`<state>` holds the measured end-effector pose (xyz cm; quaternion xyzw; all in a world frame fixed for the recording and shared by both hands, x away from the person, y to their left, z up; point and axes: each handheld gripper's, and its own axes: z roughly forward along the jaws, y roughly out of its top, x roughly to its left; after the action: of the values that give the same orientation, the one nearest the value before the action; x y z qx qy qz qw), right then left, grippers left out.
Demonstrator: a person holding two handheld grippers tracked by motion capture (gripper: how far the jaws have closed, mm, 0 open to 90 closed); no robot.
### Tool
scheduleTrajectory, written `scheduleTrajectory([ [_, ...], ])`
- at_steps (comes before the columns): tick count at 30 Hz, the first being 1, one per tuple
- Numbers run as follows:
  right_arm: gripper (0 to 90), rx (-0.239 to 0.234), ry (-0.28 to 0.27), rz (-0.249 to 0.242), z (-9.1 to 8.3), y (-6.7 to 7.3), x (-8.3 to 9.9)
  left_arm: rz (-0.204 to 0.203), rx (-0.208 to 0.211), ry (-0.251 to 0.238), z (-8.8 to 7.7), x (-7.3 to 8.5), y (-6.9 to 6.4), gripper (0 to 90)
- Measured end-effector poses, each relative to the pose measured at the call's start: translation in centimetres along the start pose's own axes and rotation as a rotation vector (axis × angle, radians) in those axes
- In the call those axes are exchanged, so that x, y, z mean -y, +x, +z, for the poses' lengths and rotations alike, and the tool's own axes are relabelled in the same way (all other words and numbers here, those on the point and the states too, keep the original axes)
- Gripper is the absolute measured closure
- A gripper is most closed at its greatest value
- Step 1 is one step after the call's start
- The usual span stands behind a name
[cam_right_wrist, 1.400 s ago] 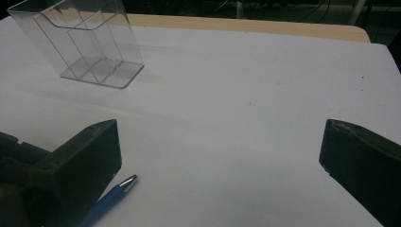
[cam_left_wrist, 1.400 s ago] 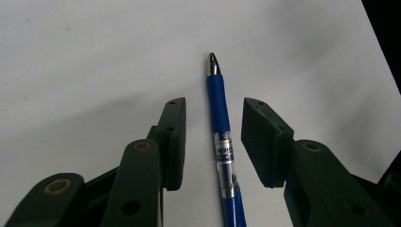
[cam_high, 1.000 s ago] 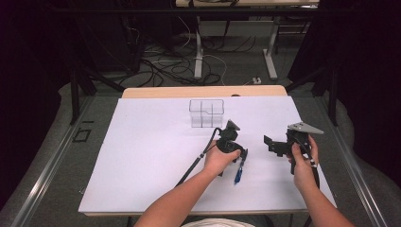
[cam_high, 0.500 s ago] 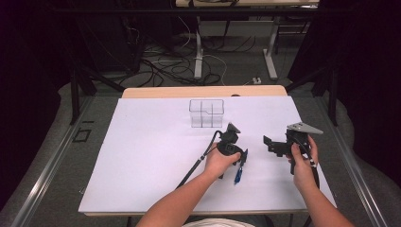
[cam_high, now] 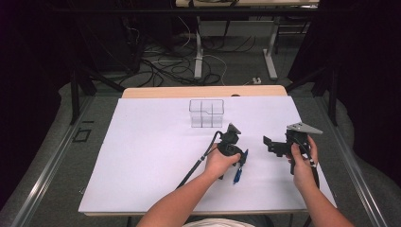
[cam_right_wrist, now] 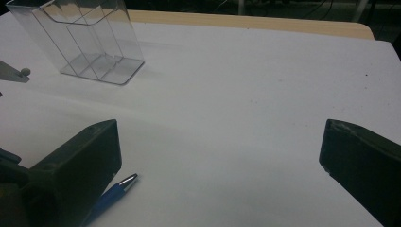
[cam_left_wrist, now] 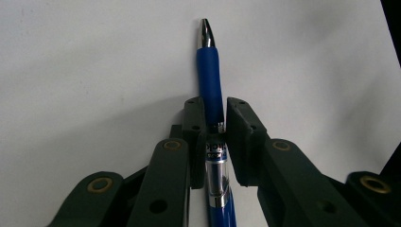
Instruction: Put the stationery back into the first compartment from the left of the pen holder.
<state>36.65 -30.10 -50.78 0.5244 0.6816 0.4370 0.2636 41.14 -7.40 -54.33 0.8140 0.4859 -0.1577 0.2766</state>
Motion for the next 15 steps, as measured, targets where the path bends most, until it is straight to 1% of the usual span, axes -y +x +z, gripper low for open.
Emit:
scheduleTrajectory([
  [3, 0.0, -0.006, 0.006, -0.001, -0.03, 0.0, 0.0, 0.0, 0.002, 0.0, -0.03, 0.01, 0.04, 79.0],
  [7, 0.0, -0.008, 0.005, -0.004, -0.02, -0.01, 0.0, -0.012, 0.006, -0.007, 0.02, 0.03, 0.05, 79.3],
  [8, 0.0, -0.008, 0.005, -0.004, -0.01, -0.01, 0.0, -0.006, 0.008, -0.002, -0.01, 0.01, 0.13, 79.4],
  [12, 0.0, -0.001, 0.001, 0.005, 0.0, 0.08, 0.02, -0.005, 0.013, 0.003, -0.04, -0.01, 0.18, 79.5],
  [15, 0.0, -0.008, 0.006, -0.004, -0.01, -0.01, 0.01, 0.0, 0.012, 0.005, -0.09, -0.01, 0.18, 79.5],
])
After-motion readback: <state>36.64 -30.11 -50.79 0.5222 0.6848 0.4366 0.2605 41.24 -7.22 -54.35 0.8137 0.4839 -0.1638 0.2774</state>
